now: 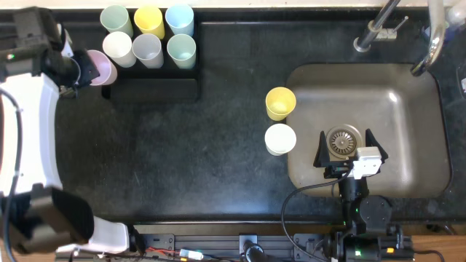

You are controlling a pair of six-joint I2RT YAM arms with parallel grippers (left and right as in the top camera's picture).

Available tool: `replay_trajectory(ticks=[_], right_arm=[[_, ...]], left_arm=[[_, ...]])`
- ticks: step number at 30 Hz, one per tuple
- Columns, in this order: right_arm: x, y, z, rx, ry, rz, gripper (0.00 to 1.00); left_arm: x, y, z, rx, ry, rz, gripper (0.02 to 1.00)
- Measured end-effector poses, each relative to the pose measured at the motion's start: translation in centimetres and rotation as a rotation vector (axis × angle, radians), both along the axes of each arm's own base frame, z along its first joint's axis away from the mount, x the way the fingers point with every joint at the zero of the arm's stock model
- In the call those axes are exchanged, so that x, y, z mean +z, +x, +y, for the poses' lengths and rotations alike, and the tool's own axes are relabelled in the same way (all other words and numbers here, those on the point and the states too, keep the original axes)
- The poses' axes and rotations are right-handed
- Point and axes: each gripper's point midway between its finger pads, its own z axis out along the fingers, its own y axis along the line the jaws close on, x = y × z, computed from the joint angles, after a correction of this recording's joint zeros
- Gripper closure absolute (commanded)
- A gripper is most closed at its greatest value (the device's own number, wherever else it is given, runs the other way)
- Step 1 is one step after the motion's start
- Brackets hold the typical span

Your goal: Store Cups

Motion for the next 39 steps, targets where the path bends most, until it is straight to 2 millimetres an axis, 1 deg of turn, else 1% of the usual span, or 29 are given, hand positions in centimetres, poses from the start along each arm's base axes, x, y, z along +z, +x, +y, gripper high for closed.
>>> replay_trajectory(ticks=[4, 6, 8, 17, 24, 28, 32, 35, 37, 38, 39], right_arm=[[0.0, 0.0, 0.0, 0.0, -0.001, 0.0, 0.005], [0.0, 0.0, 0.0, 0.0, 0.0, 0.0, 0.003], [0.0, 0.0, 0.0, 0.0, 0.0, 0.0, 0.003], [0.0, 0.0, 0.0, 0.0, 0.0, 0.0, 0.003], [0.0, 0.0, 0.0, 0.0, 0.0, 0.0, 0.003], [0.0, 0.0, 0.0, 0.0, 0.0, 0.0, 0.005], [0.0, 0.0, 0.0, 0.0, -0.001, 0.0, 0.003], [0.0, 0.0, 0.0, 0.0, 0.0, 0.0, 0.003], [0.0, 0.0, 0.0, 0.0, 0.0, 0.0, 0.003], [0.0, 0.0, 0.0, 0.0, 0.0, 0.0, 0.003], [0.0, 0.0, 0.0, 0.0, 0.0, 0.0, 0.003]], left_arm=[[-2.6, 1.4, 0.3, -0.022, 0.0, 0.033, 0.982], [-3.9, 1.8, 0.3, -0.032, -0.001, 0.056, 0.982], [-4.7, 2.0, 0.4, -0.035, -0.003, 0.069, 0.982], [-6.3, 2.3, 0.4, -0.039, -0.01, 0.102, 0.982], [-8.5, 2.6, 0.4, -0.042, -0.026, 0.14, 0.974], [-9.1, 2.7, 0.4, -0.045, -0.028, 0.148, 0.91], [-9.0, 3.2, 0.4, -0.048, -0.028, 0.125, 0.842], [-9.0, 3.3, 0.3, -0.05, -0.034, 0.123, 0.787], [-9.0, 3.2, 0.2, -0.051, -0.038, 0.124, 0.709], [-9.0, 3.2, 0.1, -0.054, -0.039, 0.126, 0.647], [-9.0, 3.1, 0.1, -0.055, -0.04, 0.131, 0.553]])
